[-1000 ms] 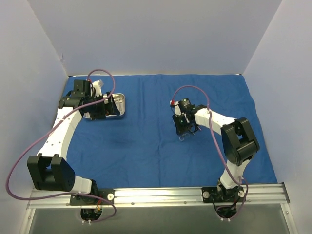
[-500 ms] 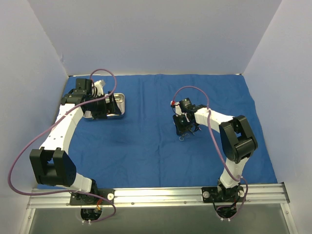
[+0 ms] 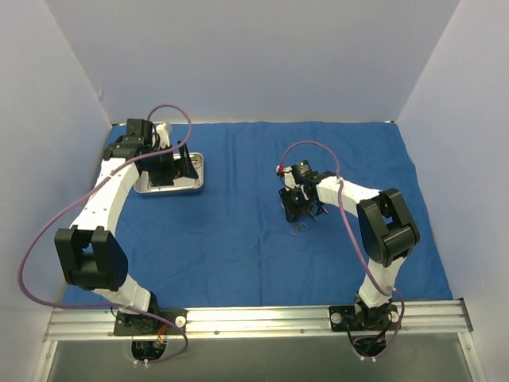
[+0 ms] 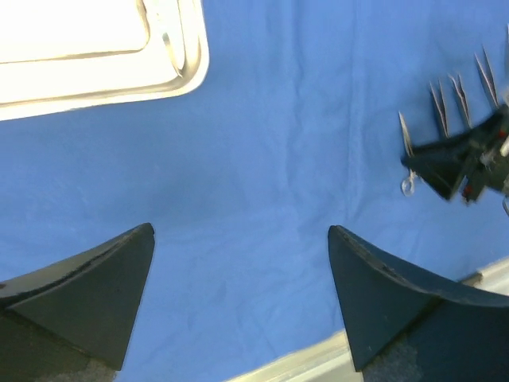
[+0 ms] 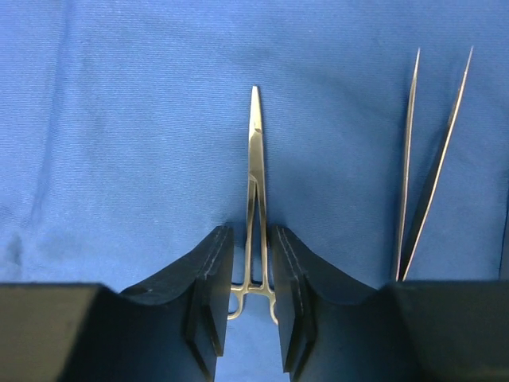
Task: Open and lay out the surgical kit
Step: Place the medical item in the surgical kit.
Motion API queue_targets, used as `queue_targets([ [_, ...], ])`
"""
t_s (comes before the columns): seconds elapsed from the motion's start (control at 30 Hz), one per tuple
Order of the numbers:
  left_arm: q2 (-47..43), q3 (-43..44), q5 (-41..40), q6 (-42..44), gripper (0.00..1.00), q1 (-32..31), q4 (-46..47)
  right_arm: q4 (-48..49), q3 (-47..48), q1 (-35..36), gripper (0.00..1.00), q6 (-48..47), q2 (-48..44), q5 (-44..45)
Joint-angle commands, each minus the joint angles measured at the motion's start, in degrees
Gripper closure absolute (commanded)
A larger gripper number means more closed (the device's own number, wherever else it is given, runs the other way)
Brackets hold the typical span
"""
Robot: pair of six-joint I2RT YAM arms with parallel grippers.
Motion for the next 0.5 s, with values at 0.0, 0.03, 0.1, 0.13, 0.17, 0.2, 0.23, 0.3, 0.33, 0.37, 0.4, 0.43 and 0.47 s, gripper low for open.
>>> queue_targets([
  [0.0,2.94,4.67,-4.72,1.68,0.06,0.56,0.1,-1.82,1.44,-0.14,0.71,-0.48,0.15,0.29],
  [0.03,3.65,6.16,-5.17,1.68,0.08,0.56,0.01,-1.9,1.71,-0.06,0.68,-0.21,-0.29,-0.06],
  [0.1,5.75,7.66,-5.53,1.5,0.12,0.73,-0.16,-2.34,2.84,-0.05,0.68,-0.04,-0.56,-0.24],
  [0.13,6.64,9.14,-6.05,1.15,0.13,0.73,-0.25,-3.21,3.46,0.03,0.68,0.14,-1.25,0.45],
  [0.17,7.43,10.03,-6.58,0.98,0.15,0.73,-0.42,-3.92,4.42,0.12,0.68,0.23,-1.78,0.81],
  [0.2,8.39,10.91,-7.02,0.8,0.17,0.73,-0.51,-4.71,5.57,0.21,0.68,0.23,-2.31,1.16],
  [0.23,10.4,11.79,-7.37,0.54,0.22,0.73,-0.51,-6.46,8.36,0.21,0.67,0.23,-3.79,1.77],
  [0.3,12.96,14.95,-7.9,0.45,0.26,0.82,-0.43,-8.49,11.54,0.03,0.64,0.23,-4.95,4.05],
  [0.33,15.76,16.26,-8.51,0.36,0.29,0.82,-0.77,-10.85,14.77,-0.05,0.63,0.14,-5.74,5.02],
  [0.37,17.35,19.24,-10.26,0.1,0.3,0.82,-1.3,-11.91,16.28,-0.14,0.63,-0.29,-6.0,5.73],
  [0.4,18.93,21.01,-11.06,-0.08,0.3,0.82,-1.91,-12.79,17.52,-0.32,0.63,-0.56,-6.27,6.52],
  [0.43,22.52,22.85,-12.02,-0.34,0.32,0.82,-3.4,-14.11,18.4,-0.41,0.63,-0.74,-6.79,7.05],
  [0.47,24.21,24.7,-13.43,-0.43,0.32,0.73,-3.85,-14.56,19.54,-0.49,0.63,-0.74,-7.06,7.57],
])
